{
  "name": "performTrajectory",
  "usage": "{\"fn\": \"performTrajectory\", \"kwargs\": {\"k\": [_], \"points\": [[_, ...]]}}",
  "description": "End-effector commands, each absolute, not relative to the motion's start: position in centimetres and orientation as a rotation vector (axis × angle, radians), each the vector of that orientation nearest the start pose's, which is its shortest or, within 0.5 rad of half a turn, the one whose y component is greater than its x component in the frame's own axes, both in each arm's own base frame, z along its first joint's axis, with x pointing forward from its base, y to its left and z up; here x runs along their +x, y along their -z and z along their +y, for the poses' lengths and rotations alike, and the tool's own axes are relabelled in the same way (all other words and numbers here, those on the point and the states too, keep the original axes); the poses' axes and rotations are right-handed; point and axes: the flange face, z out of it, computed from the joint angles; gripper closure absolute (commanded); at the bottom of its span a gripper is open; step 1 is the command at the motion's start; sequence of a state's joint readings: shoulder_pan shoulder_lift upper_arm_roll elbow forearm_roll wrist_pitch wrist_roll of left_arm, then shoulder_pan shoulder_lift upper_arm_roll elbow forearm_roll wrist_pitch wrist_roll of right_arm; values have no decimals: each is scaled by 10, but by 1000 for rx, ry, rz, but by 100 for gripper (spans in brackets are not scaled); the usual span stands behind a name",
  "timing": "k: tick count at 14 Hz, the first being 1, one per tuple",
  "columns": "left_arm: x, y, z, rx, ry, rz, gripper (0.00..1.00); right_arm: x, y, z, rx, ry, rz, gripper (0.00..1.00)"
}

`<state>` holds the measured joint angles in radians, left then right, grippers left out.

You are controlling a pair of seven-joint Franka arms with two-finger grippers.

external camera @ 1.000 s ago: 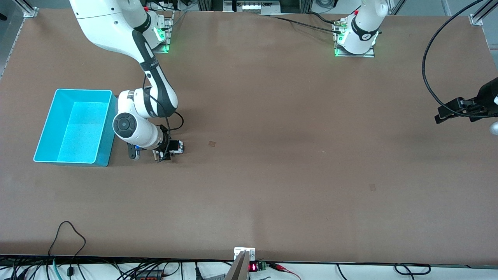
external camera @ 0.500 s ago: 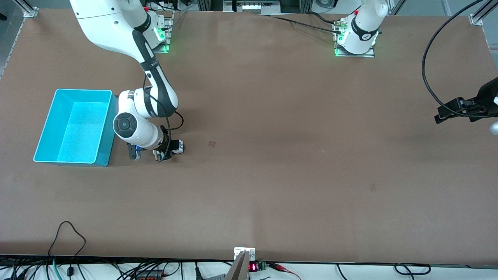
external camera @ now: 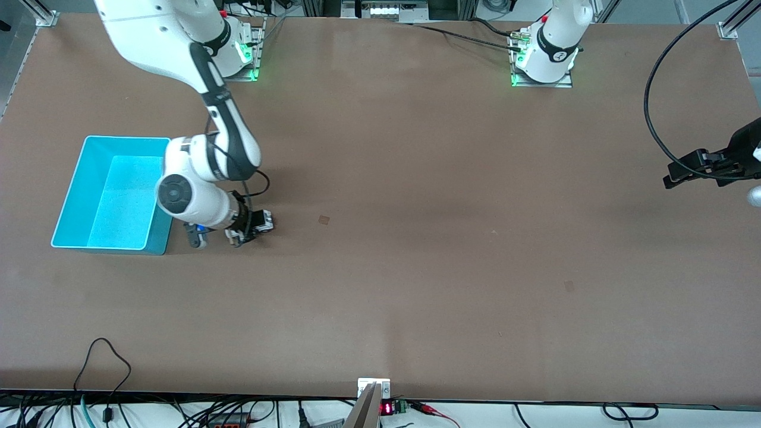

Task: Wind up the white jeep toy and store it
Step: 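Carry the held jeep over the turquoise box with the right gripper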

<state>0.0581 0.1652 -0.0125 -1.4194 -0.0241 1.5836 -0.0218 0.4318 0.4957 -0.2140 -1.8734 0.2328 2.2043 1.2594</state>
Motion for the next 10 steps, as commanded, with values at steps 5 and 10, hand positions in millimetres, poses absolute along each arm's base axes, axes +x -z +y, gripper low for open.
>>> {"fn": "performTrajectory", "kwargs": {"k": [5,10], "points": [[608,-601,21,-3183,22,-117,0,589,-376,47,-2802,-318,1261,100],[608,-601,26,-3181,28,-114,0,553,-423,-54,-2976,-310,781,99]]}}
